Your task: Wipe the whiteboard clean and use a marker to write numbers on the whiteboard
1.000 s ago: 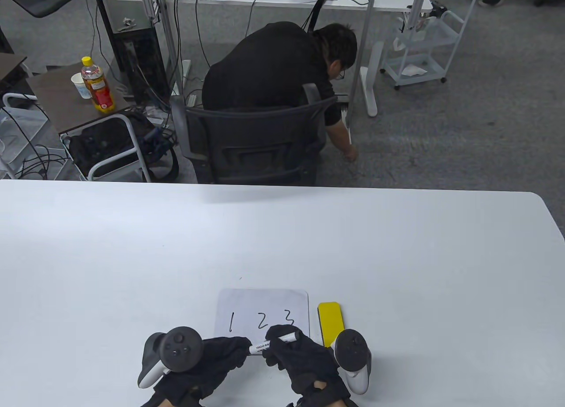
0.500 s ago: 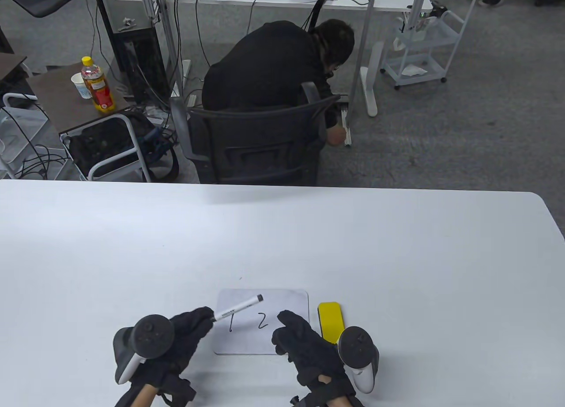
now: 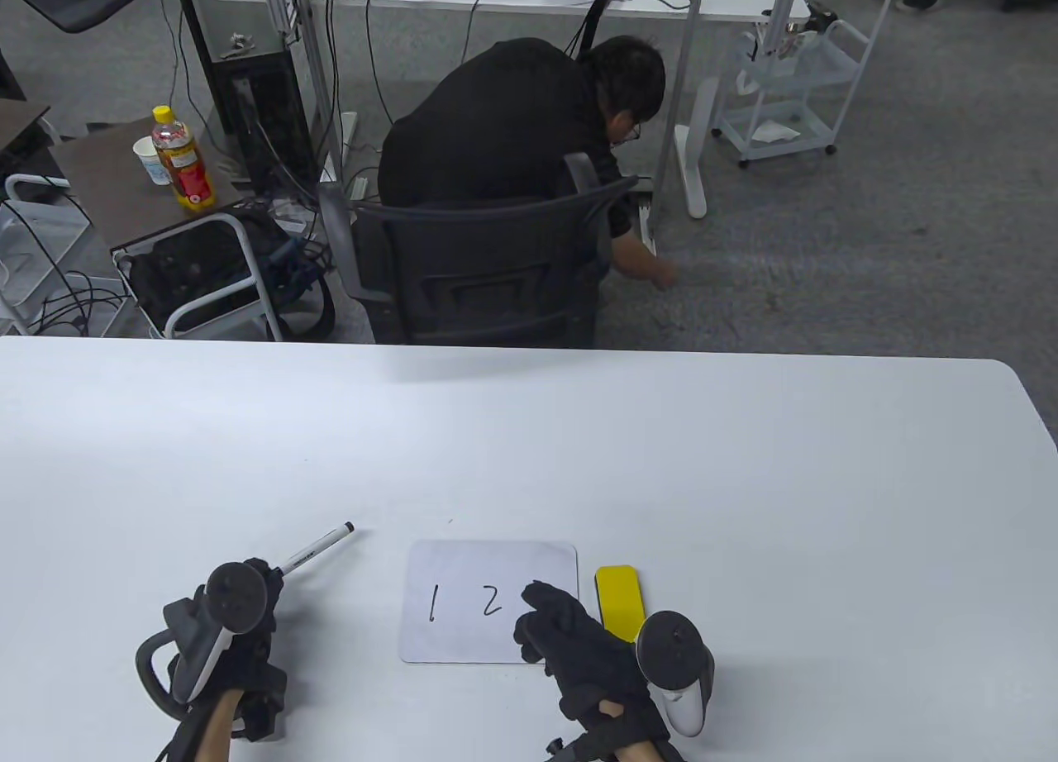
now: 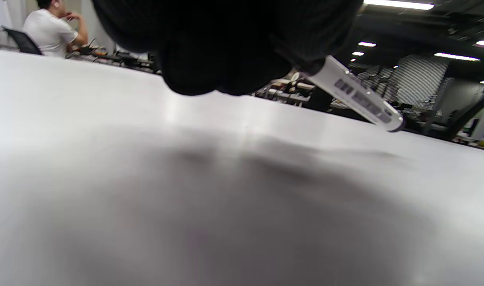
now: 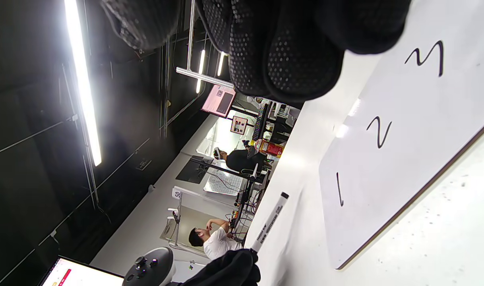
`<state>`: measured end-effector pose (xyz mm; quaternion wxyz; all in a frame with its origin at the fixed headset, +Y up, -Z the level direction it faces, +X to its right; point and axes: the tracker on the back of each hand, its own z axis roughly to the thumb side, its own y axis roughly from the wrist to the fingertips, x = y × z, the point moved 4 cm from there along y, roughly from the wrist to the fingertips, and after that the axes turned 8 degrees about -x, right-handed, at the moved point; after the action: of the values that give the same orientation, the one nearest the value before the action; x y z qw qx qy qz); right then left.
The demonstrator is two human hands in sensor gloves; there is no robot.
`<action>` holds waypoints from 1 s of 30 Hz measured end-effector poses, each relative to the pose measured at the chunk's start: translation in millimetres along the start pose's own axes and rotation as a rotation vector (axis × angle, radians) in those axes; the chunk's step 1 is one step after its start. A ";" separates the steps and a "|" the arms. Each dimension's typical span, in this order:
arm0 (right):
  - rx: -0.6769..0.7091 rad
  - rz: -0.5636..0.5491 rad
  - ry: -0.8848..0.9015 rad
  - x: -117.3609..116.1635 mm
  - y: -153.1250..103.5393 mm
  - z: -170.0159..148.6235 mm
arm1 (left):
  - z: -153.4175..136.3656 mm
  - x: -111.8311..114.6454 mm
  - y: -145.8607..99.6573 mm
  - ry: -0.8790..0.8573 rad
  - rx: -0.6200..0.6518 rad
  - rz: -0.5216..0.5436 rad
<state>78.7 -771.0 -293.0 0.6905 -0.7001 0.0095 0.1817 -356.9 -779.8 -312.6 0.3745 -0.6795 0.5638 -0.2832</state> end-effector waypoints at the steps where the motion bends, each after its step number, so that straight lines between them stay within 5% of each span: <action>1: 0.000 0.001 0.000 -0.1 0.0 0.0 | -2.2 1.1 1.4 0.000 -0.007 -0.003; 14: 0.010 -0.002 -0.015 -1.2 -0.7 0.8 | -9.1 15.0 6.1 0.268 -0.121 -0.094; 30: 0.005 0.000 -0.021 -3.1 -0.6 0.2 | -8.3 19.9 4.3 0.280 -0.134 -0.167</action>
<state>76.0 -771.5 -291.6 0.6925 -0.6963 0.0025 0.1890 -361.9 -801.2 -312.3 0.2212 -0.7014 0.5696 -0.3669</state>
